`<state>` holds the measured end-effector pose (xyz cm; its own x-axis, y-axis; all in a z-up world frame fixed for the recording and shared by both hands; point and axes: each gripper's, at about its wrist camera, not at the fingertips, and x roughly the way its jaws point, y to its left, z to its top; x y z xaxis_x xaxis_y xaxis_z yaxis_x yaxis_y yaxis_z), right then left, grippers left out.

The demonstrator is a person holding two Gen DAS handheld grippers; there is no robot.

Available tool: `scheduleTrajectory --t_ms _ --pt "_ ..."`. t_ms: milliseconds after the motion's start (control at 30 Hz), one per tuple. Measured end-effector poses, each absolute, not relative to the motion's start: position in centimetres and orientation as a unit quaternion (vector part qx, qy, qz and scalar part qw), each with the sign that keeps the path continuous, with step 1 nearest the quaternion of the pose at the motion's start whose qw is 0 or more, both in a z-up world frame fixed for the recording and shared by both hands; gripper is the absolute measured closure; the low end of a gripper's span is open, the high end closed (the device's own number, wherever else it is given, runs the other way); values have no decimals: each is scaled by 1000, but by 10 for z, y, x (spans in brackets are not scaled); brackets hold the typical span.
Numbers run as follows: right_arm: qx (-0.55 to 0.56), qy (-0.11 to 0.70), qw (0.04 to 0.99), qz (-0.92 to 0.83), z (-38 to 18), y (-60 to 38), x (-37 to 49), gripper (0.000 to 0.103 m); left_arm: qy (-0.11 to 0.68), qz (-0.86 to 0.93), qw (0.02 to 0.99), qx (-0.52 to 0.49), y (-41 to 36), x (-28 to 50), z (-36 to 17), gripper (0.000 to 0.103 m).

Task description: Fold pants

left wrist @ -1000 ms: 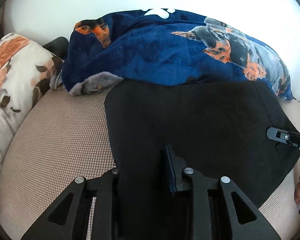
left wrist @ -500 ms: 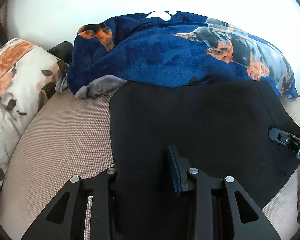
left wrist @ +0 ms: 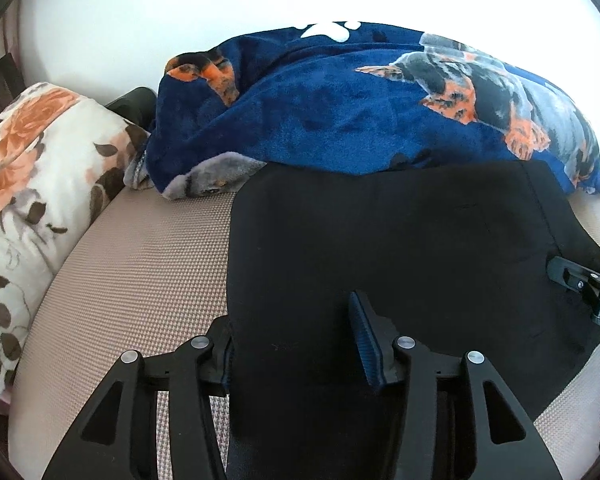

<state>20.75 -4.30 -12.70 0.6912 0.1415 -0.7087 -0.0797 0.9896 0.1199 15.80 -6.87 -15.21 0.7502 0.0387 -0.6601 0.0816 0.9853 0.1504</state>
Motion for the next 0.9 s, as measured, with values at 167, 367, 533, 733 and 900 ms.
scheduleTrajectory --t_ms 167,367,533,733,900 --pt "30 389 919 55 -127 -40 209 57 353 -10 932 86 -70 158 -152 53" --pt "24 389 920 51 -126 -38 210 56 353 -8 931 86 -70 158 -152 53" --pt "18 389 920 49 -126 -37 210 54 353 -4 931 88 -70 158 -152 52" --pt "12 390 920 46 -126 -36 211 52 353 2 931 91 -70 158 -152 49" --pt "6 391 919 44 -126 -34 212 49 353 3 931 92 -71 158 -152 49"
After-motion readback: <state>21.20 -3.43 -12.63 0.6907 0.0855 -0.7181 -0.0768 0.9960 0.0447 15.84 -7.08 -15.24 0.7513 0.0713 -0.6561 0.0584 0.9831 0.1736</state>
